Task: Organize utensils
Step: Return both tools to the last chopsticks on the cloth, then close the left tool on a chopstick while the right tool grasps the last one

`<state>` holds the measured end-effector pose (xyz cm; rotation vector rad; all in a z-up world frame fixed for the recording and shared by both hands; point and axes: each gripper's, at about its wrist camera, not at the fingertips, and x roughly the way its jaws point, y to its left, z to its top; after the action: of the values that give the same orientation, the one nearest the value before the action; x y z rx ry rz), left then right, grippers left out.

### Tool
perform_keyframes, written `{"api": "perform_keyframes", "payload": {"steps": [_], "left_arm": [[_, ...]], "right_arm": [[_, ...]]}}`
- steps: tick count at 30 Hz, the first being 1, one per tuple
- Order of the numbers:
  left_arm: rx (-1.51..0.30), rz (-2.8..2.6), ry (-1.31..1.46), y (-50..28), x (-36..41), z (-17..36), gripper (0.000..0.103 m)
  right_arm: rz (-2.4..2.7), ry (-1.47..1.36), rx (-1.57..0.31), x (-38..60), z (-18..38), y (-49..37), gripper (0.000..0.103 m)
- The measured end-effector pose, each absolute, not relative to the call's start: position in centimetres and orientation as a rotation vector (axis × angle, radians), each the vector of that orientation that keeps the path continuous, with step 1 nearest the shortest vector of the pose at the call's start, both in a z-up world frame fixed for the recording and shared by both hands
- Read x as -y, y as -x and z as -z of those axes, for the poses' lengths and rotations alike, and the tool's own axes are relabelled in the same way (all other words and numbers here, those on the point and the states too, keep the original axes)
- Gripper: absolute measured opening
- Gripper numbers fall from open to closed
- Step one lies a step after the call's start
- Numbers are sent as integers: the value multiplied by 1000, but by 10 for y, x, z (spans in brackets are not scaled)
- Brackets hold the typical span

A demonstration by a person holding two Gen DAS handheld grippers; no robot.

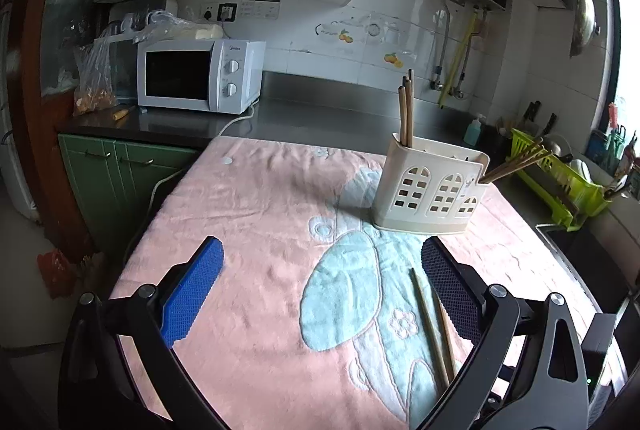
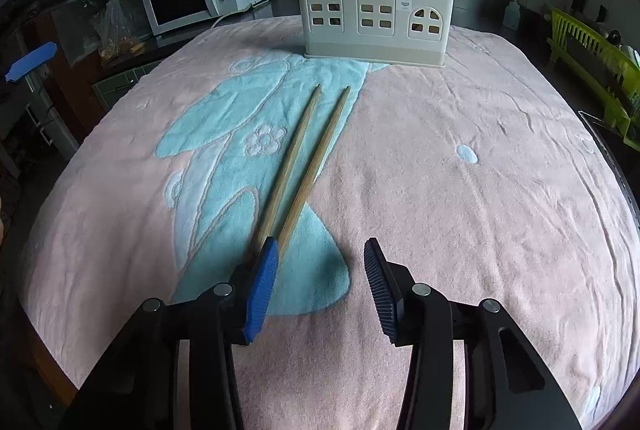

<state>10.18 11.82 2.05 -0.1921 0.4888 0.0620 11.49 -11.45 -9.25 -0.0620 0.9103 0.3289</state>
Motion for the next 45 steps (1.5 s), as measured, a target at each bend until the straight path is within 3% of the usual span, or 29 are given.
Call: {"api": "perform_keyframes", "payload": {"steps": [24,39,45], "left_arm": [[-515,-57,233,-99,-126,-6,98],[-637,43,195,-100,-86,25,97],[-724,121,138,-89,-40,51,77]], "right_arm": [[-308,119,-925,86,98,-113,10],[-219,55,-902,157,100,-120,7],[-245,25,-894,175,99,-118,7]]}}
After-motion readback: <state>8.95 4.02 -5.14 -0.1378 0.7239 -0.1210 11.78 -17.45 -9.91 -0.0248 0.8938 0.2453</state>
